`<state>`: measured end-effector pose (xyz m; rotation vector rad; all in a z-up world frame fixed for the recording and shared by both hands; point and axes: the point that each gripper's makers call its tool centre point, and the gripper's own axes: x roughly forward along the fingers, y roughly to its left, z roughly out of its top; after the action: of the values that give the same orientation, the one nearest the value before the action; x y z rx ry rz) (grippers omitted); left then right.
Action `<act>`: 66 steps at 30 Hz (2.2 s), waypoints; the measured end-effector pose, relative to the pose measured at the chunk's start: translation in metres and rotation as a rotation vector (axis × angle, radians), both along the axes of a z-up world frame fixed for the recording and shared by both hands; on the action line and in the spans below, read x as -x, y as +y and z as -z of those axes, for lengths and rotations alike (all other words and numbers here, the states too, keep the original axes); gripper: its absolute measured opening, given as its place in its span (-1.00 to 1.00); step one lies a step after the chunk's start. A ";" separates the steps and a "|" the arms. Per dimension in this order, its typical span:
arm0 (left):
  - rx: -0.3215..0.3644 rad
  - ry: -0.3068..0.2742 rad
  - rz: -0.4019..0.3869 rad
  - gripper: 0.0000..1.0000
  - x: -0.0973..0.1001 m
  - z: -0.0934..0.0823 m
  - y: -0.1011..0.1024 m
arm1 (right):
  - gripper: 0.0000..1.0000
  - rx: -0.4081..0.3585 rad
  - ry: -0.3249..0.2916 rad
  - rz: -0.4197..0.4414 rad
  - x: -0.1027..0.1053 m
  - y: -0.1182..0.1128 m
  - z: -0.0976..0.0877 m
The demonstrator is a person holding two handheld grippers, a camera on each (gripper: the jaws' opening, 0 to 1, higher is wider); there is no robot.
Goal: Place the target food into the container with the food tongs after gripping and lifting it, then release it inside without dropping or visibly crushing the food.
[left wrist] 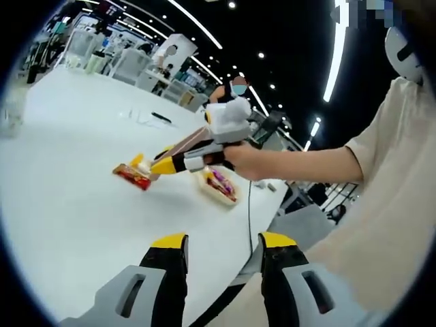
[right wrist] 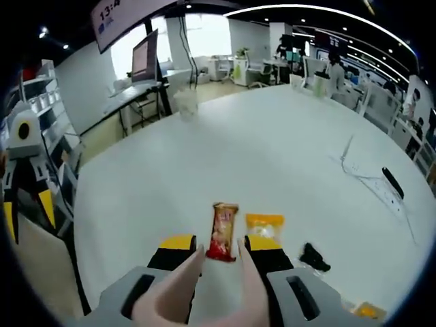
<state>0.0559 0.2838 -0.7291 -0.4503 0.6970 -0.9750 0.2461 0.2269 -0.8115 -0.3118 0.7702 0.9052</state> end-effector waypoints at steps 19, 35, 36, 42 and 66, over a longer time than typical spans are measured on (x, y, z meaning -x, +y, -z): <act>0.012 0.057 -0.035 -0.25 0.012 0.014 0.009 | -0.45 0.040 0.024 0.049 -0.007 0.018 0.014; 0.022 0.071 -0.031 -0.34 0.017 0.014 0.010 | -0.48 0.067 0.037 0.098 -0.007 0.018 0.021; 0.022 0.070 -0.031 -0.34 0.017 0.013 0.010 | -0.49 0.072 0.040 0.102 -0.007 0.017 0.022; 0.031 0.057 -0.045 -0.34 0.012 0.009 0.011 | -0.52 0.081 0.045 0.102 -0.006 0.015 0.023; 0.040 0.055 -0.050 -0.33 0.014 0.010 0.008 | -0.56 0.033 0.052 0.147 0.000 0.009 0.012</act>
<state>0.0422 0.2920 -0.7395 -0.5288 0.7138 -0.9333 0.2464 0.2362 -0.8231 -0.2579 0.8452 0.7647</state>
